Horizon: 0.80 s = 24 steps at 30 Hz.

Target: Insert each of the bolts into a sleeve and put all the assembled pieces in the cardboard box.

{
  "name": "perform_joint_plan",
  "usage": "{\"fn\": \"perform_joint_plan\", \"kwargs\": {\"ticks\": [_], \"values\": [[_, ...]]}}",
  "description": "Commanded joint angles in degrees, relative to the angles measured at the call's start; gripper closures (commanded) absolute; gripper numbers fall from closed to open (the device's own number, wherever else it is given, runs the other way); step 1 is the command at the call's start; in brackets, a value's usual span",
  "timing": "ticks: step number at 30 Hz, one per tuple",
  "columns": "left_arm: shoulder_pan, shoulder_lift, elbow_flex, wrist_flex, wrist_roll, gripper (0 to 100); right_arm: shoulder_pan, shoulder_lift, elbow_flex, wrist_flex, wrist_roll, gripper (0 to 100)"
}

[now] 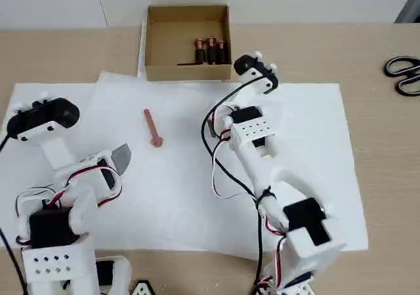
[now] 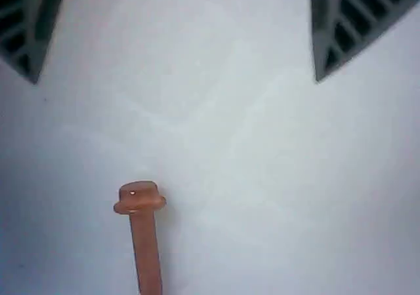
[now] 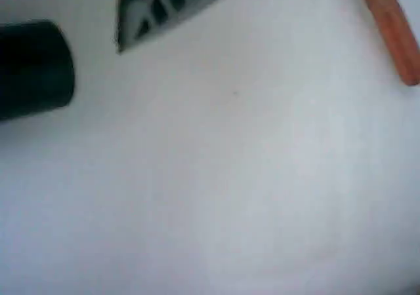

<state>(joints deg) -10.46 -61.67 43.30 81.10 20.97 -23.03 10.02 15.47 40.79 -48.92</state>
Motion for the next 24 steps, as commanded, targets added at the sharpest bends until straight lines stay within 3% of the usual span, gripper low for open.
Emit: {"fn": "perform_joint_plan", "kwargs": {"ticks": [1,20,24], "values": [[-0.2,-0.4,-0.2,-1.4,-0.3,75,0.4,0.7,-3.1,-2.9,-0.3,82.6],[-0.1,-0.4,0.0,-1.5,-0.3,75,3.6,9.9,-3.2,-12.5,0.0,82.8],[-0.1,-0.4,0.0,-1.5,-0.3,75,3.6,10.0,-3.2,-12.4,0.2,92.8]]}}
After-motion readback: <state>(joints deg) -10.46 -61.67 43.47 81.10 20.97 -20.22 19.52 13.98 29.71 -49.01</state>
